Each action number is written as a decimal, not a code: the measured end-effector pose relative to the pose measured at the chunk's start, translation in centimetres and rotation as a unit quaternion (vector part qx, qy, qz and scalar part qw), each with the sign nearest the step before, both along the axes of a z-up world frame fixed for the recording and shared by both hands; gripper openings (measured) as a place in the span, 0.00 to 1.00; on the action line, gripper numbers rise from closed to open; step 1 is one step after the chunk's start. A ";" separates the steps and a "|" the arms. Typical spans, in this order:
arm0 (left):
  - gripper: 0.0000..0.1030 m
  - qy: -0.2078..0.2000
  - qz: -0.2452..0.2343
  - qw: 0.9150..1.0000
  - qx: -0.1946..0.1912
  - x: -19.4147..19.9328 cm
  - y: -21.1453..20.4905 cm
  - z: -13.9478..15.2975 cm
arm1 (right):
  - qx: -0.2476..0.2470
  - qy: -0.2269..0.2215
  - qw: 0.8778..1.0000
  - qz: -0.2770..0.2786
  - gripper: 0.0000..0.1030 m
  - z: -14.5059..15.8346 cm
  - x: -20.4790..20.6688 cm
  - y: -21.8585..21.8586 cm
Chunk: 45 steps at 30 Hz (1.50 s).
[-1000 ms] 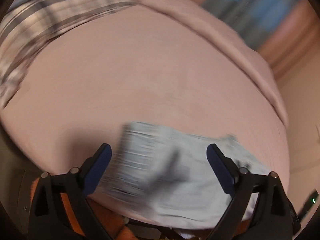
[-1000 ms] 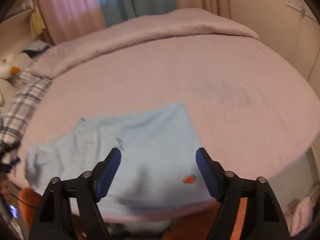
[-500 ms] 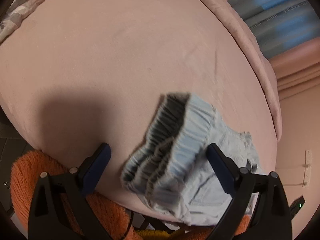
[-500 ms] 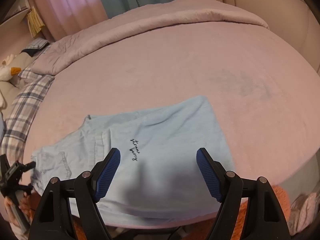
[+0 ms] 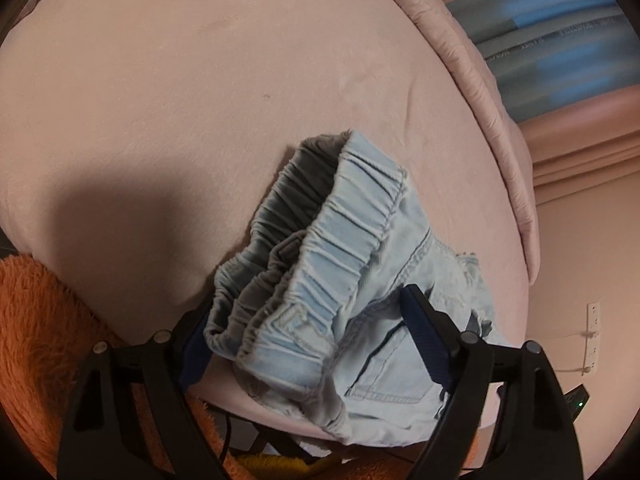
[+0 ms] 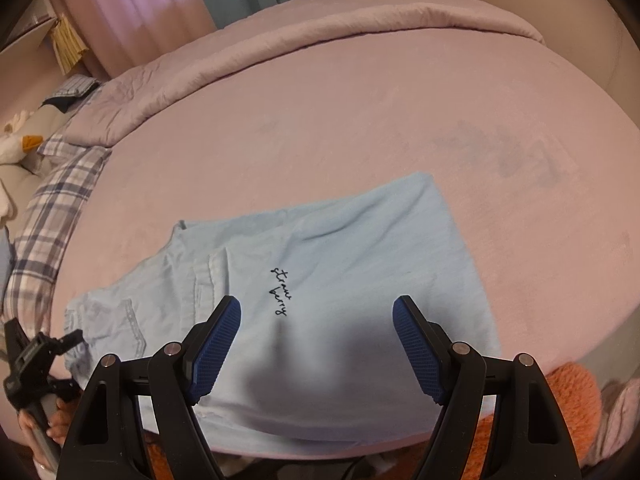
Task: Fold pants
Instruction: 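Grasp the elastic waistband with the left tool and lift it, then fold the waistband over the legs with the left tool and release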
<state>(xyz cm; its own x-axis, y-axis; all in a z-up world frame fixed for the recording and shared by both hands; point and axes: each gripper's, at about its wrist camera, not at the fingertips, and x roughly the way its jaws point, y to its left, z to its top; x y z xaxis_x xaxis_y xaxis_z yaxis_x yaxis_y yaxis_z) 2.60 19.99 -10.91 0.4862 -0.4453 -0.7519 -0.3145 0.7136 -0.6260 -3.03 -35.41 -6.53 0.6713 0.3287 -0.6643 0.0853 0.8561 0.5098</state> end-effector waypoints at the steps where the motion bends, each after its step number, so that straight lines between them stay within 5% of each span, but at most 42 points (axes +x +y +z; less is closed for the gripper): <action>1: 0.81 -0.003 0.001 1.000 0.005 0.0 -0.2 0.1 | 0.003 0.001 1.000 -0.001 0.76 -0.1 0.0 0.0; 11: 0.47 -0.037 0.002 0.999 0.031 0.1 -1.7 2.0 | 0.016 0.005 1.000 -0.001 0.76 -0.5 -0.4 -0.3; 19: 0.44 -0.136 -0.049 0.989 0.037 -0.6 -4.6 8.6 | 0.024 0.013 0.999 -0.023 0.76 -1.0 -1.2 -1.4; 25: 0.44 -0.182 -0.116 0.972 0.096 -0.9 -9.3 11.0 | 0.033 0.009 0.999 -0.030 0.76 -1.0 -1.5 -1.4; 30: 0.44 -0.174 -0.190 0.965 0.053 -0.6 -13.3 10.1 | 0.038 0.008 0.999 -0.032 0.76 -1.2 -1.7 -1.6; 35: 0.44 -0.165 -0.237 0.955 0.063 -0.3 -17.3 8.6 | 0.043 0.013 0.998 -0.040 0.76 -1.6 -1.9 -2.2; 45: 0.43 -0.116 -0.288 0.950 0.043 1.7 -21.7 4.9 | 0.057 0.027 0.997 -0.055 0.76 -2.4 -2.7 -3.1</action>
<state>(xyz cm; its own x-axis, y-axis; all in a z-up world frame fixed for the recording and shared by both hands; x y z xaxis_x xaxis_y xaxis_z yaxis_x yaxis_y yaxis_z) 4.30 -1.75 -6.03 0.3382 -0.6294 -0.6997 0.2830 0.7771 -0.5622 -5.76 -38.54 -8.95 0.6723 0.3292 -0.6630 0.2058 0.7772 0.5946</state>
